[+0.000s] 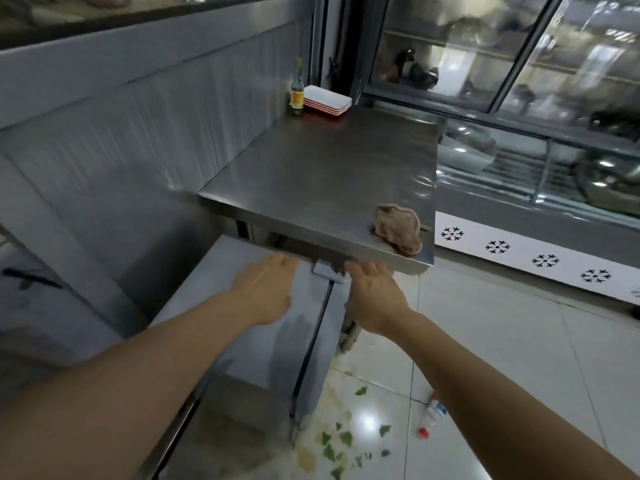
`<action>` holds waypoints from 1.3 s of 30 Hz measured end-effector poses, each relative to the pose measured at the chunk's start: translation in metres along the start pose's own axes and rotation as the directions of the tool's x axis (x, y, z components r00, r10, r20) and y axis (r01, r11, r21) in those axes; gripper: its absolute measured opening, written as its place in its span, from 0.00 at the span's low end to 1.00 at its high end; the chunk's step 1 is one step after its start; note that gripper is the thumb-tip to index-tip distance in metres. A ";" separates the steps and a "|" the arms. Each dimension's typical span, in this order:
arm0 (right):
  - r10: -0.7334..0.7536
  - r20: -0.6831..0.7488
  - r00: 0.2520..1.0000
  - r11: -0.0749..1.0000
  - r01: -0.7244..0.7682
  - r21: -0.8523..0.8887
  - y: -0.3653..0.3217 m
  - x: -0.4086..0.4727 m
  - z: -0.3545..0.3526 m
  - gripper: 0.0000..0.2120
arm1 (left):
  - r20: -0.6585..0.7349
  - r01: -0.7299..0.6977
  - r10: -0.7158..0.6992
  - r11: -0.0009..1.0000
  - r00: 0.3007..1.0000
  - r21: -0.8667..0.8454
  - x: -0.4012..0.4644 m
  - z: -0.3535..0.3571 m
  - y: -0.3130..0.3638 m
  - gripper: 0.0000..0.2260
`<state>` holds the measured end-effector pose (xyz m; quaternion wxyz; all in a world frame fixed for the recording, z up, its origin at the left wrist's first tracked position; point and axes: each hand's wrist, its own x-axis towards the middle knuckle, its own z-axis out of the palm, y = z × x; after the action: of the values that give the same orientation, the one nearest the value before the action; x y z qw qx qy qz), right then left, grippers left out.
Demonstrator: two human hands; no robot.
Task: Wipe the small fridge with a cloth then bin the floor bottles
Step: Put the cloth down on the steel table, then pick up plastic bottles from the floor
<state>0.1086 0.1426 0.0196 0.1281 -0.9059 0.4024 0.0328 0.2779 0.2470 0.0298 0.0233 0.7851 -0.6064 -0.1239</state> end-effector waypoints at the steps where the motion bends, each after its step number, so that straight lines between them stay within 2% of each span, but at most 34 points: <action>1: -0.007 0.016 1.000 1.000 0.007 -0.011 -0.013 -0.010 0.006 0.31 | 0.002 0.002 -0.002 1.000 1.000 0.006 -0.012 0.002 -0.008 0.24; 6: -0.013 0.092 0.996 0.999 0.017 -0.043 -0.081 -0.062 0.048 0.33 | 0.041 -0.003 0.002 1.000 0.999 0.017 -0.085 0.023 -0.056 0.21; 12: 0.032 0.166 0.986 0.999 -0.032 0.000 -0.154 -0.122 0.124 0.29 | 0.164 -0.021 0.013 0.999 0.986 0.043 -0.176 0.071 -0.120 0.21; 19: 0.100 0.359 0.928 0.992 -0.121 0.034 -0.199 -0.177 0.234 0.27 | 0.303 0.022 -0.035 0.999 0.952 0.046 -0.250 0.160 -0.167 0.22; 24: 0.142 0.492 0.859 0.983 -0.180 0.031 -0.201 -0.203 0.327 0.29 | 0.380 0.054 -0.083 0.995 0.921 0.087 -0.278 0.251 -0.189 0.22; 28: 0.185 0.538 0.822 0.960 -0.267 0.078 -0.188 -0.215 0.413 0.30 | 0.426 0.146 -0.139 0.989 0.894 0.017 -0.290 0.342 -0.205 0.21; 30: 0.220 0.551 0.805 0.941 -0.323 0.096 -0.179 -0.216 0.458 0.29 | 0.447 0.172 -0.171 0.984 0.878 0.037 -0.293 0.390 -0.212 0.21; 34: 0.284 0.559 0.779 0.907 -0.407 0.105 -0.158 -0.210 0.552 0.28 | 0.460 0.134 -0.187 0.980 0.868 0.145 -0.290 0.490 -0.227 0.21; 39: 0.332 0.537 0.775 0.875 -0.465 0.131 -0.133 -0.201 0.666 0.29 | 0.464 0.039 -0.154 0.968 0.872 0.248 -0.269 0.602 -0.255 0.27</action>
<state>0.1003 0.5457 -0.5635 0.3337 -0.7344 0.5401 0.2398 0.3223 0.6403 -0.5559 -0.2252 0.7567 -0.5631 -0.2443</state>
